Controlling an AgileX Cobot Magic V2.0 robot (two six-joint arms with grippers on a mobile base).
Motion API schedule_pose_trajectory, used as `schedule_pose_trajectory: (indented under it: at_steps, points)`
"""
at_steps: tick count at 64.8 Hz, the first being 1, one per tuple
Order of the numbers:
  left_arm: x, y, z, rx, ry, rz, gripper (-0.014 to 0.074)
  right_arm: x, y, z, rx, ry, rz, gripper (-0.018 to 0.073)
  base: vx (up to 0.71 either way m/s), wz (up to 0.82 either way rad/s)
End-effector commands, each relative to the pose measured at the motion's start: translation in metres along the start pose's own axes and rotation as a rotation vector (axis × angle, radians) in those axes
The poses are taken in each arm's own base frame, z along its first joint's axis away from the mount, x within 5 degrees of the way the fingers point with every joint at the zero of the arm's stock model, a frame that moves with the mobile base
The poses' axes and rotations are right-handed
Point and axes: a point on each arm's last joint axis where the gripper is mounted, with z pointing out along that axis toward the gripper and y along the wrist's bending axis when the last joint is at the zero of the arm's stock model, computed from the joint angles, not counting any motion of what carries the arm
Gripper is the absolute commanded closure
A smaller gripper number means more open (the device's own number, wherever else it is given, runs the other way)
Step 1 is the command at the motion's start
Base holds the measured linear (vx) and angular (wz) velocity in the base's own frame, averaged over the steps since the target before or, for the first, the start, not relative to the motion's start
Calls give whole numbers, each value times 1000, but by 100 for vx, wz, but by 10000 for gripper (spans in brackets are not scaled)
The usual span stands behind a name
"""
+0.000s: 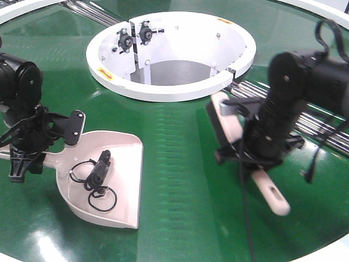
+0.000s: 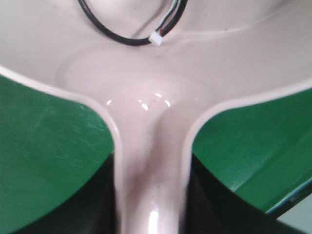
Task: Clean and inspect green conveyor with broom and dustpan
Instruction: 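Lift the brush away from the dustpan with the right gripper, then hold the brush and dustpan in place with both grippers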
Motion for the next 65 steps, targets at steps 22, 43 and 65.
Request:
schedule_pose_trajectory:
  at_steps: [22, 43, 65]
  points:
    - [3, -4, -24, -48, -18, -12, 603, 37, -44, 21, 30, 4, 40, 564, 0, 0]
    - [3, -4, -24, -47, -18, -12, 603, 40, -54, 30, 48, -5, 63, 564, 0, 0]
    - [3, -4, -24, -47, -18, -12, 603, 40, -54, 30, 43, -3, 66, 564, 0, 0]
